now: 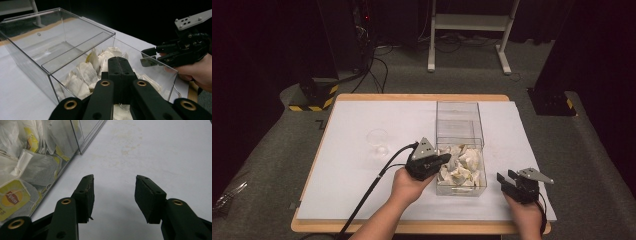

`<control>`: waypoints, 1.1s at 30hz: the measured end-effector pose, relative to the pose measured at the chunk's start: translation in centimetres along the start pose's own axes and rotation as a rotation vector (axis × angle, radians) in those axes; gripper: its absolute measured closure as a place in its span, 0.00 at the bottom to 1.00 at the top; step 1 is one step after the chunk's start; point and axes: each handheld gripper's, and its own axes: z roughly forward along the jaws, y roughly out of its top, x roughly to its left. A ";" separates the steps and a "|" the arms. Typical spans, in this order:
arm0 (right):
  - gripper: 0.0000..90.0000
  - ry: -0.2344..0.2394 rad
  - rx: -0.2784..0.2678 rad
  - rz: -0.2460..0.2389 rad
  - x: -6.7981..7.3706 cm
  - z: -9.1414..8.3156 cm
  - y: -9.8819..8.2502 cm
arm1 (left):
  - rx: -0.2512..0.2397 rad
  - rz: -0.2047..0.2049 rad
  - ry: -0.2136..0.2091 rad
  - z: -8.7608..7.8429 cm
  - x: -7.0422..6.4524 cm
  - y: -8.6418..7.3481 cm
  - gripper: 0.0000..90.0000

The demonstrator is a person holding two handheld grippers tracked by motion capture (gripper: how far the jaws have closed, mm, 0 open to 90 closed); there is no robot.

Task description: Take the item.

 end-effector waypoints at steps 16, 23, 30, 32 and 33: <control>0.56 -0.012 0.013 -0.003 0.1 0.2 0.0 | -0.074 -0.008 0.008 -2.0 0.9 0.5 1.00; 0.56 -0.004 0.012 -0.010 0.2 0.2 0.0 | -0.111 -0.031 0.040 -3.4 1.5 0.9 1.00; 0.56 -0.005 0.014 -0.005 0.1 0.3 0.1 | -0.134 -0.033 0.063 -4.8 2.6 1.5 1.00; 0.56 -0.006 0.018 -0.006 0.1 0.3 0.1 | -0.138 -0.034 0.074 -5.3 2.9 1.7 1.00; 0.56 -0.008 0.019 -0.005 0.2 0.3 0.1 | -0.141 -0.036 0.078 -5.5 3.0 1.7 1.00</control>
